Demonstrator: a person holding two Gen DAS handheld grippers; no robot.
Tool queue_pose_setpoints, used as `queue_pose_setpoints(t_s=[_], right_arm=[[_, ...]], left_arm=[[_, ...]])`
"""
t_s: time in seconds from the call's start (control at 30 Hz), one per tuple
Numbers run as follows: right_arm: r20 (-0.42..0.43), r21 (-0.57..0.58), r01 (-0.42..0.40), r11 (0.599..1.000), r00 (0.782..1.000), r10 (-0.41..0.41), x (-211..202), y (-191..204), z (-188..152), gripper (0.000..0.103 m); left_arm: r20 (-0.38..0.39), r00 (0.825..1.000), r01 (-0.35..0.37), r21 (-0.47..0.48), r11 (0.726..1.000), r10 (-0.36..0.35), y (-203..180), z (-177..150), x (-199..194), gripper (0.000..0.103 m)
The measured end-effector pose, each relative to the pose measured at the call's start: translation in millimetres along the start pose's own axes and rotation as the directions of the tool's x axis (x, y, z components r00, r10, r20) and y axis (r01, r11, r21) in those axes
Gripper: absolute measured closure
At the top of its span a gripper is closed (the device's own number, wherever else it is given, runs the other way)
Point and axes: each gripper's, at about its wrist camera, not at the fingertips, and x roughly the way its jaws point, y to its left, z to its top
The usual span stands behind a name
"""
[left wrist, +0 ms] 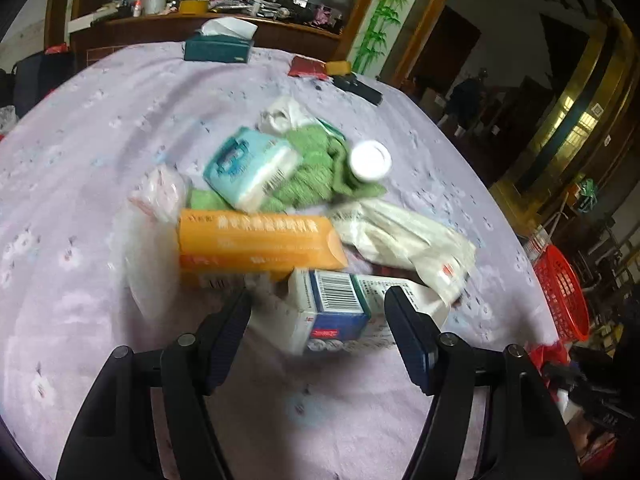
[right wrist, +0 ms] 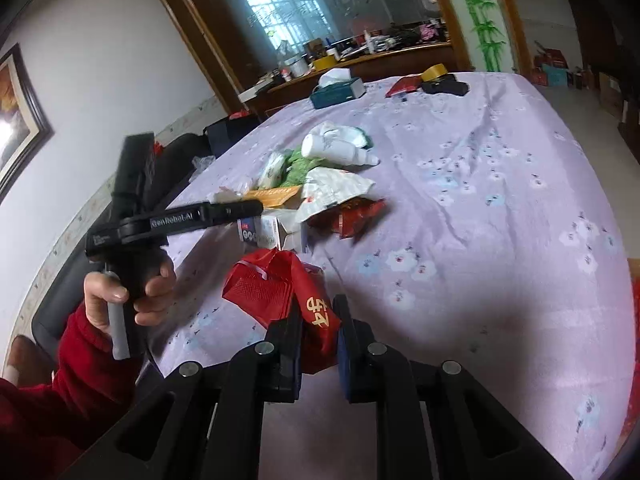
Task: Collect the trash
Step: 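Grasp the red snack bag with the right tool while the left tool grasps a white box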
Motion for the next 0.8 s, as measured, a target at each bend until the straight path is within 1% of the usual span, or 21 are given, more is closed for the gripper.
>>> queue_pose_setpoints(t_s=[0.07, 0.1, 0.2, 0.23, 0.27, 0.3, 0.33, 0.37, 0.4, 0.47, 0.5, 0.53, 0.57, 0.6, 0.67, 0.73, 0.77, 0.8], right_arm=[[0.016, 0.005, 0.002, 1.000, 1.000, -0.002, -6, -1, -1, 0.088], [0.026, 0.015, -0.001, 1.000, 1.000, 0.001, -9, -4, -2, 0.088], [0.049, 0.049, -0.012, 0.999, 0.999, 0.010, -16, -12, -3, 0.088], [0.056, 0.056, -0.010, 0.998, 0.998, 0.007, -18, -14, -3, 0.088], [0.064, 0.063, -0.007, 0.998, 0.998, 0.002, -20, -16, -4, 0.088], [0.067, 0.068, -0.006, 0.998, 0.998, 0.001, -21, -18, -4, 0.088], [0.074, 0.075, -0.009, 0.997, 0.997, 0.004, -24, -20, -5, 0.088], [0.078, 0.077, -0.010, 0.997, 0.997, 0.004, -26, -21, -5, 0.088], [0.084, 0.080, -0.008, 0.997, 0.996, 0.002, -28, -21, -5, 0.088], [0.089, 0.082, -0.011, 0.997, 0.996, 0.003, -29, -21, -6, 0.088], [0.096, 0.083, -0.011, 0.996, 0.995, 0.003, -30, -20, -6, 0.088], [0.101, 0.084, -0.010, 0.996, 0.995, 0.002, -31, -19, -6, 0.088], [0.107, 0.084, -0.010, 0.996, 0.994, 0.001, -32, -18, -6, 0.088], [0.111, 0.082, -0.011, 0.997, 0.994, 0.002, -33, -18, -7, 0.088], [0.122, 0.075, 0.001, 0.997, 0.993, -0.010, -37, -16, -8, 0.088], [0.127, 0.066, 0.007, 0.998, 0.992, -0.015, -39, -16, -8, 0.088], [0.131, 0.065, 0.008, 0.998, 0.991, -0.017, -40, -17, -8, 0.088], [0.135, 0.065, 0.005, 0.998, 0.991, -0.014, -42, -17, -9, 0.088]], left_arm=[[-0.022, 0.999, 0.041, 0.023, 0.999, -0.041, -10, -10, -3, 0.035], [-0.045, 0.996, 0.076, 0.047, 0.996, -0.074, -20, -19, -7, 0.035], [-0.087, 0.984, 0.165, 0.128, 0.978, -0.154, -48, -41, -19, 0.035], [-0.076, 0.984, 0.170, 0.164, 0.972, -0.159, -57, -46, -27, 0.035], [-0.029, 0.988, 0.156, 0.202, 0.967, -0.154, -64, -49, -40, 0.035], [0.004, 0.989, 0.145, 0.219, 0.965, -0.150, -66, -48, -48, 0.035], [0.019, 0.989, 0.139, 0.224, 0.965, -0.147, -66, -46, -52, 0.034], [0.034, 0.992, 0.115, 0.214, 0.970, -0.125, -63, -38, -55, 0.029], [0.048, 0.995, 0.075, 0.177, 0.981, -0.085, -58, -29, -54, 0.028], [0.060, 0.997, 0.041, 0.089, 0.995, -0.047, -45, -15, -48, 0.028], [0.033, 0.999, 0.003, 0.000, 1.000, -0.003, -35, -7, -39, 0.028], [0.017, 0.999, -0.035, -0.056, 0.998, 0.036, -30, -3, -33, 0.028], [0.025, 0.998, -0.057, -0.117, 0.991, 0.060, -26, -1, -30, 0.028], [0.035, 0.997, -0.069, -0.159, 0.985, 0.076, -23, 1, -29, 0.028], [0.028, 0.992, -0.114, -0.225, 0.968, 0.123, -23, 2, -28, 0.028], [0.022, 0.991, -0.117, -0.294, 0.949, 0.129, -23, 1, -24, 0.027], [0.013, 0.990, -0.130, -0.325, 0.937, 0.142, -22, 2, -20, 0.027], [-0.009, 0.989, -0.143, -0.349, 0.926, 0.149, -22, 3, -14, 0.028]])
